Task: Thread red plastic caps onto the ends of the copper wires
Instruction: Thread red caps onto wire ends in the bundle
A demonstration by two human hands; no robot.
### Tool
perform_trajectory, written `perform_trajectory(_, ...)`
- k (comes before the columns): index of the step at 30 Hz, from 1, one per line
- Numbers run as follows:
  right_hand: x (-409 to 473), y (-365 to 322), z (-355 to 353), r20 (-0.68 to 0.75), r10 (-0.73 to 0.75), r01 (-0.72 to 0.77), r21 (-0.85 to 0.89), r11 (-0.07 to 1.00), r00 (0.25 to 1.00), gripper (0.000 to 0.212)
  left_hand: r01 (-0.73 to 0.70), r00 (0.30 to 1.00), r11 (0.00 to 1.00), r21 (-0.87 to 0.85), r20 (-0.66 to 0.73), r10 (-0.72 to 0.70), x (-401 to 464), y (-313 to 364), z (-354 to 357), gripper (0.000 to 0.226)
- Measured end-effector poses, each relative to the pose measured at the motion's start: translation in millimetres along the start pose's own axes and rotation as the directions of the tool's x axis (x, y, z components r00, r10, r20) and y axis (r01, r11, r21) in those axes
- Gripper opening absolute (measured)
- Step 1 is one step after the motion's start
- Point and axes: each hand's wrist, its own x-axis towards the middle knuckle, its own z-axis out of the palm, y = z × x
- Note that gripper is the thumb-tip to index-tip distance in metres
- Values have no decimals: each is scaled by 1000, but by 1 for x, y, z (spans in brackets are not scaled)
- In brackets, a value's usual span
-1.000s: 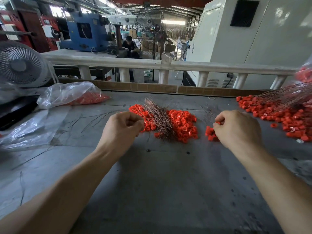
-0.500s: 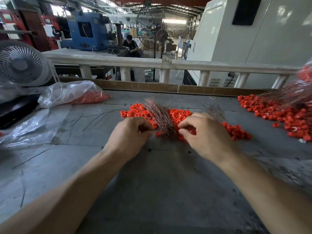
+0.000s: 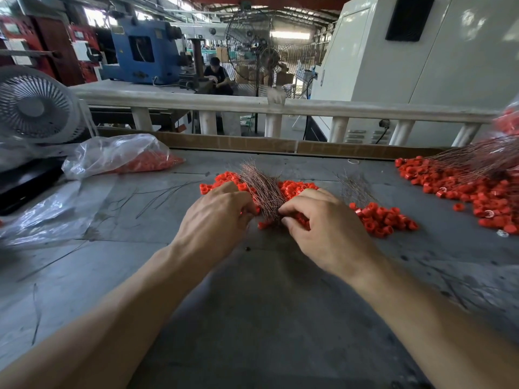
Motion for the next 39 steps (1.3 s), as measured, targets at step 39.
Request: perform_trajectory(39,2,-11,-3,139,535,-319,911,262,833,9,362,924,920,-147,-74,-375,-1,-30,-17,9)
